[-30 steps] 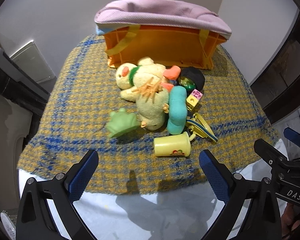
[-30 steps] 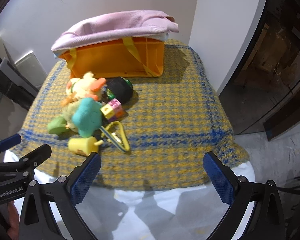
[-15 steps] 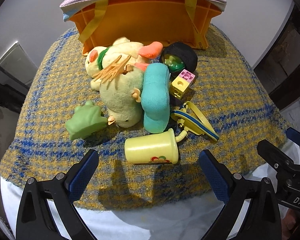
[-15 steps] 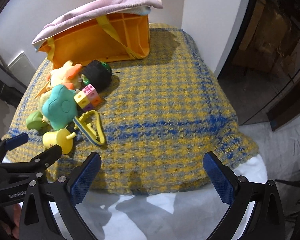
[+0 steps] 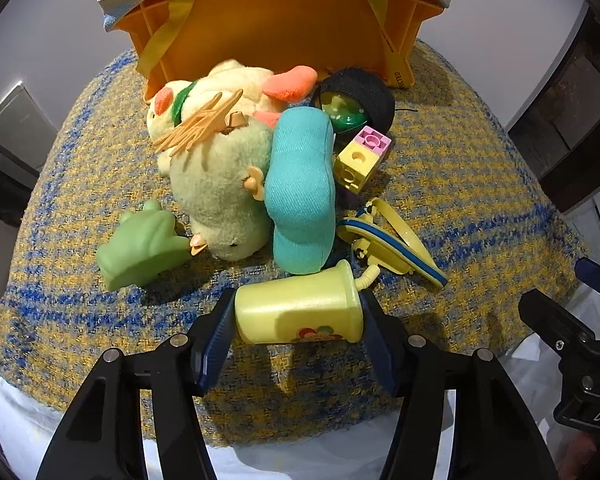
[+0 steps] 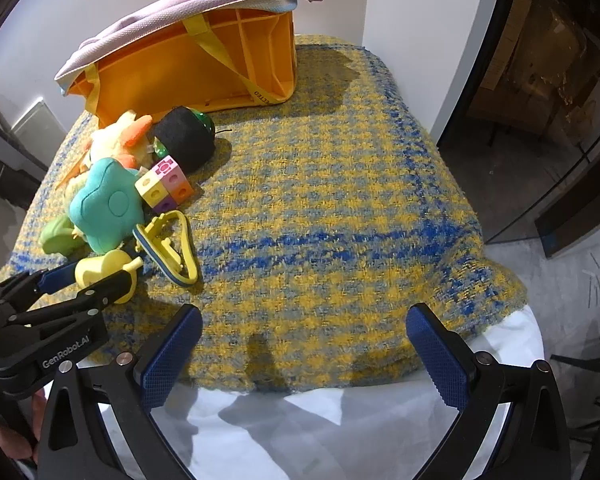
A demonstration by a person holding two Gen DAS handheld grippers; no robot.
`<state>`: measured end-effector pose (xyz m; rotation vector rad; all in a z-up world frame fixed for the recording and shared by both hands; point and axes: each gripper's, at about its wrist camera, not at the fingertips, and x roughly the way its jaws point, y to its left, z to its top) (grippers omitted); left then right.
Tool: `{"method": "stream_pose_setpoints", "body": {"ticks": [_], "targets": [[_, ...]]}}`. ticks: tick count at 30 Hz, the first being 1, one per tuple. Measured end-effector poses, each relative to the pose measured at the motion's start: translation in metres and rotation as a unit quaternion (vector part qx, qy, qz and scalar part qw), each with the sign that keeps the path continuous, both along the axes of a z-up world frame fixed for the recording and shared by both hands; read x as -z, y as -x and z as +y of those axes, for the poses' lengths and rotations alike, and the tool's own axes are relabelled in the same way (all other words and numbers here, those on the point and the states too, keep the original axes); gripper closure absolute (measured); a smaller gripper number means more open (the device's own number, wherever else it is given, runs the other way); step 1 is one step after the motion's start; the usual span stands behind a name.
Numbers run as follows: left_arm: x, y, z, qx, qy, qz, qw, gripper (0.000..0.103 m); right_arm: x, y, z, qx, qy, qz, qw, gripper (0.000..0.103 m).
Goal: Organize objects
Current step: 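Grasp the yellow sippy cup with the left tool while the right tool grasps the yellow-blue lanyard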
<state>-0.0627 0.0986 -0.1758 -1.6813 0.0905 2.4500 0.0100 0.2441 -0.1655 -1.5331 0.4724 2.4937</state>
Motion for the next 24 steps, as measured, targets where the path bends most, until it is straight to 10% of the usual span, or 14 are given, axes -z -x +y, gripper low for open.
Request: {"method": "stream_pose_setpoints", "body": {"ticks": [18, 24], "targets": [[-0.028, -0.027, -0.072, -0.078, 0.010, 0.027, 0.9965, 0.044, -0.005, 0.044, -0.065, -0.059, -0.002, 0.017, 0.998, 0.002], [-0.025, -0.030, -0.093, -0.100, 0.006, 0.026, 0.9946, 0.044, 0.008, 0.068, -0.079, -0.076, -0.002, -0.002, 0.997, 0.027]]}}
